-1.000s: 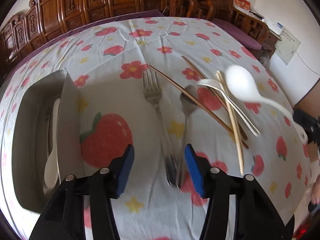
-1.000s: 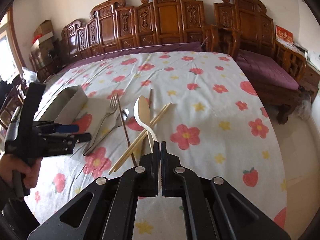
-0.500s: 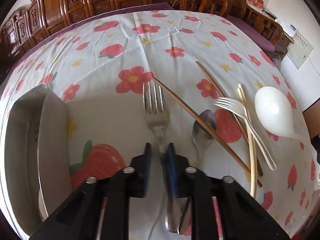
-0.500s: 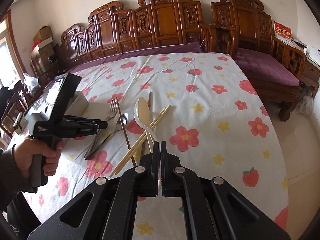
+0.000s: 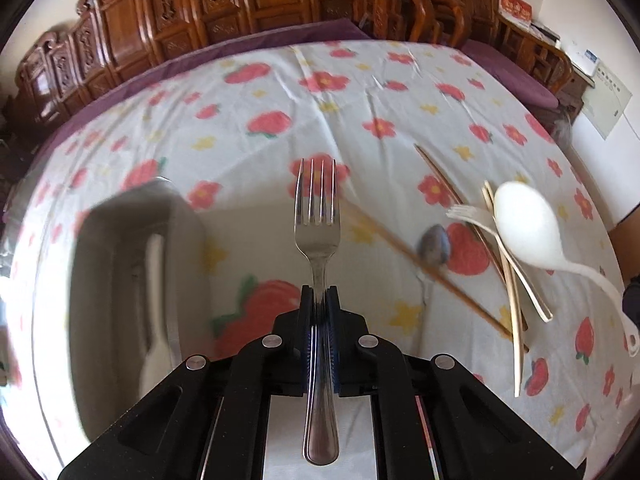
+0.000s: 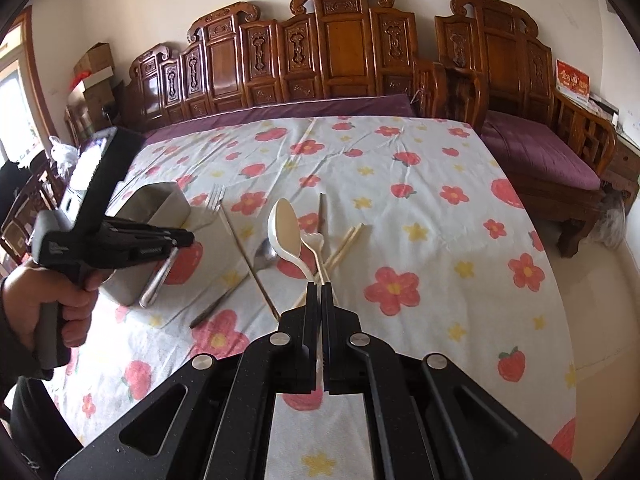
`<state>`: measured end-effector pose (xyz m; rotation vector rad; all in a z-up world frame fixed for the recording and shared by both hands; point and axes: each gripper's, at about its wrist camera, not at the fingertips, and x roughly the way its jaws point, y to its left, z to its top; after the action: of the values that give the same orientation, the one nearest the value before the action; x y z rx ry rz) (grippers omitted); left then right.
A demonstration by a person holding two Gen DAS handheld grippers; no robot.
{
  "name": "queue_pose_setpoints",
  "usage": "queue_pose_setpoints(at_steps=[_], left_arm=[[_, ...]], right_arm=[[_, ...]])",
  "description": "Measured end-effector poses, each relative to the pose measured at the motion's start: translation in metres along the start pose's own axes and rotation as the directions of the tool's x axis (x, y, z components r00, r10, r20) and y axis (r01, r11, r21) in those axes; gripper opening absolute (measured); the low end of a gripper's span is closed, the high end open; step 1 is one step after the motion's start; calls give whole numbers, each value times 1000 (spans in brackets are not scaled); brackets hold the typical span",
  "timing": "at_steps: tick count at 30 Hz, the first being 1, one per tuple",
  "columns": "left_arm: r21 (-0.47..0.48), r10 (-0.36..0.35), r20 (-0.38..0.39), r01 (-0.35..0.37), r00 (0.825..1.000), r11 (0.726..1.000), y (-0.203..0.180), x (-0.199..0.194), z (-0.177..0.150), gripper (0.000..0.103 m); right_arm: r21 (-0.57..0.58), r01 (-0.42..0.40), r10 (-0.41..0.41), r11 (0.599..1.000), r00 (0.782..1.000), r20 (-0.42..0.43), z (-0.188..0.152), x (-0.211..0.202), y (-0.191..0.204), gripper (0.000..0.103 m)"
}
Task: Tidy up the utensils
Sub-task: 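Drop the silver fork into the tray with the left gripper while the right carries the spoon over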
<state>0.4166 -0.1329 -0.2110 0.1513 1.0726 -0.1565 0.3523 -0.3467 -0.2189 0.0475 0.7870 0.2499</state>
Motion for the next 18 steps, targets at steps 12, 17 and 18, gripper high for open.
queue_pose_setpoints(at_steps=[12,17,18], left_arm=[[-23,38,92,-36,995,999,45,-51,16,6],[-21,45,102,-43,994,999,67,-66,7,6],[-23,45,101,-43,994,999,73,-68,5,6]], right_arm=[[-28,-24,25,999,999,29,27,-4,38,2],[-59,-46,48,997,998,36,35,-3,63,2],[-63,-51,53,997,998,36,36,-2,69,2]])
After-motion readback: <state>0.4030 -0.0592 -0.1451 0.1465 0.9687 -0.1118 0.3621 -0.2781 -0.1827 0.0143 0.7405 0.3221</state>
